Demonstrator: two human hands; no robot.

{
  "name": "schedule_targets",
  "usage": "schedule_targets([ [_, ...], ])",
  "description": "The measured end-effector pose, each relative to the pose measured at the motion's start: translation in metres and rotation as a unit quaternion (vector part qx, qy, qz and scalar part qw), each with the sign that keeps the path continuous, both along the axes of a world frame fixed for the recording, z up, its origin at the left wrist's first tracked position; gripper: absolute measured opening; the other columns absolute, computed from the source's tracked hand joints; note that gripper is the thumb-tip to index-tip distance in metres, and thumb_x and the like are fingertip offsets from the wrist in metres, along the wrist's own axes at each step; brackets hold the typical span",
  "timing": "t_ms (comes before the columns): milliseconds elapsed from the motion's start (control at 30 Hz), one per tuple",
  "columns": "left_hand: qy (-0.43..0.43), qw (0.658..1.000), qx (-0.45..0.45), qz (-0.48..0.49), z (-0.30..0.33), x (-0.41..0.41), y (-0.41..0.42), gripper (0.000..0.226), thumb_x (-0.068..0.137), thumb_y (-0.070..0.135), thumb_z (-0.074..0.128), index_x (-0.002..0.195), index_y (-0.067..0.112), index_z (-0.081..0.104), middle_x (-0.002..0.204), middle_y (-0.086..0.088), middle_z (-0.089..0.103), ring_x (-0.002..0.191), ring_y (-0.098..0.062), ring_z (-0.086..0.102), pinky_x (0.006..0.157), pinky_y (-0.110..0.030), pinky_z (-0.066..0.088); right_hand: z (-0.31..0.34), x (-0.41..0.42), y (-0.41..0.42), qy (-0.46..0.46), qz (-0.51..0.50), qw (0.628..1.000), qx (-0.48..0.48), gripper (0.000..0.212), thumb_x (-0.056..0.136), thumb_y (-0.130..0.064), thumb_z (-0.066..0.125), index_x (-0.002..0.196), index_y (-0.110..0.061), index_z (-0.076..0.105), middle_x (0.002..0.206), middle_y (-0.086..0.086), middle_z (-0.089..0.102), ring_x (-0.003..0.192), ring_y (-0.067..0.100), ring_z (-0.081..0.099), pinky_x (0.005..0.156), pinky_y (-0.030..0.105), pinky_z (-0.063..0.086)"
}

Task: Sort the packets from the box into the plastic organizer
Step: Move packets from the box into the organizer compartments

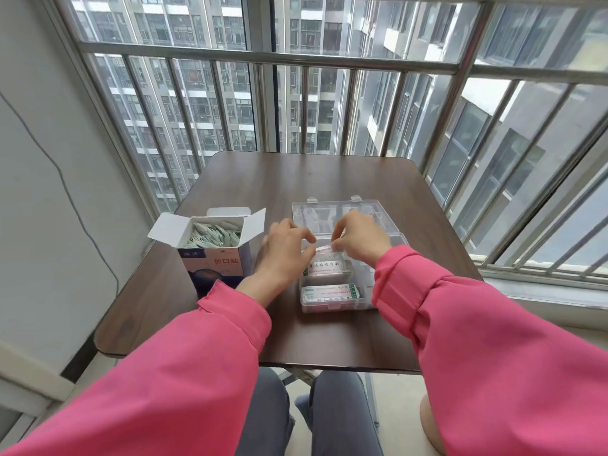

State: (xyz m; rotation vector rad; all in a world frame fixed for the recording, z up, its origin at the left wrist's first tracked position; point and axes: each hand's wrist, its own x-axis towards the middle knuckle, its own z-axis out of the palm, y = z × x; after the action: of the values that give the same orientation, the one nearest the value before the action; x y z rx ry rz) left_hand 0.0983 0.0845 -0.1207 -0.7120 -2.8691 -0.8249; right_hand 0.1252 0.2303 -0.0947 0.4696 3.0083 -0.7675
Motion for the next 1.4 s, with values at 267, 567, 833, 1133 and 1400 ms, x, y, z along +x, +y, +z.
schedule_targets([
  [267, -0.006, 0.992, -0.128, -0.007, 0.007, 0.001, 0.007, 0.053, 0.099, 0.050, 0.025, 0.108, 0.023, 0.070, 0.115, -0.007, 0.045, 0.113, -0.026, 0.036, 0.096, -0.038, 0.030, 0.002, 0.002, -0.007, 0.002, 0.023, 0.997, 0.080, 0.011, 0.087, -0.015, 0.062, 0.096, -0.016, 0.068, 0.101, 0.005, 0.069, 0.098, 0.024, 0.062, 0.074, 0.031, 0.046],
  [567, -0.003, 0.996, -0.093, 0.008, 0.006, 0.003, 0.005, 0.048, 0.098, 0.047, 0.030, 0.108, 0.019, 0.068, 0.115, -0.008, 0.047, 0.114, -0.026, 0.037, 0.096, -0.038, 0.032, 0.004, 0.002, -0.002, -0.005, 0.026, 0.999, 0.037, 0.015, 0.089, -0.020, 0.059, 0.098, -0.014, 0.070, 0.102, 0.009, 0.068, 0.091, 0.024, 0.062, 0.075, 0.031, 0.048],
  [833, -0.051, 0.995, 0.042, -0.073, 0.020, 0.021, -0.007, 0.027, 0.089, 0.010, 0.048, 0.116, 0.012, 0.051, 0.113, -0.009, 0.055, 0.088, -0.021, 0.051, 0.087, -0.031, 0.040, 0.014, 0.036, -0.016, 0.115, 0.009, 0.982, -0.146, 0.022, 0.086, -0.004, 0.053, 0.098, -0.008, 0.071, 0.096, 0.010, 0.070, 0.084, 0.015, 0.061, 0.076, 0.027, 0.049],
  [1133, 0.153, 0.979, 0.133, -0.016, 0.058, 0.041, -0.080, 0.033, 0.082, -0.003, 0.049, 0.112, 0.006, 0.059, 0.114, -0.011, 0.055, 0.104, -0.024, 0.053, 0.086, -0.024, 0.036, 0.050, 0.060, -0.067, 0.211, 0.088, 0.970, -0.086, 0.028, 0.086, -0.001, 0.050, 0.105, -0.008, 0.070, 0.106, 0.006, 0.071, 0.100, 0.018, 0.064, 0.091, 0.025, 0.044],
  [1400, -0.019, 0.990, -0.138, 0.015, 0.046, 0.001, -0.160, 0.109, 0.072, 0.046, 0.074, 0.150, 0.010, 0.009, 0.156, -0.011, 0.016, 0.144, -0.024, 0.013, 0.116, -0.034, 0.013, 0.052, 0.036, -0.124, 0.076, 0.221, 0.971, 0.054, 0.042, 0.097, -0.026, 0.047, 0.136, -0.009, 0.046, 0.139, 0.011, 0.048, 0.129, 0.025, 0.042, 0.104, 0.031, 0.030],
])
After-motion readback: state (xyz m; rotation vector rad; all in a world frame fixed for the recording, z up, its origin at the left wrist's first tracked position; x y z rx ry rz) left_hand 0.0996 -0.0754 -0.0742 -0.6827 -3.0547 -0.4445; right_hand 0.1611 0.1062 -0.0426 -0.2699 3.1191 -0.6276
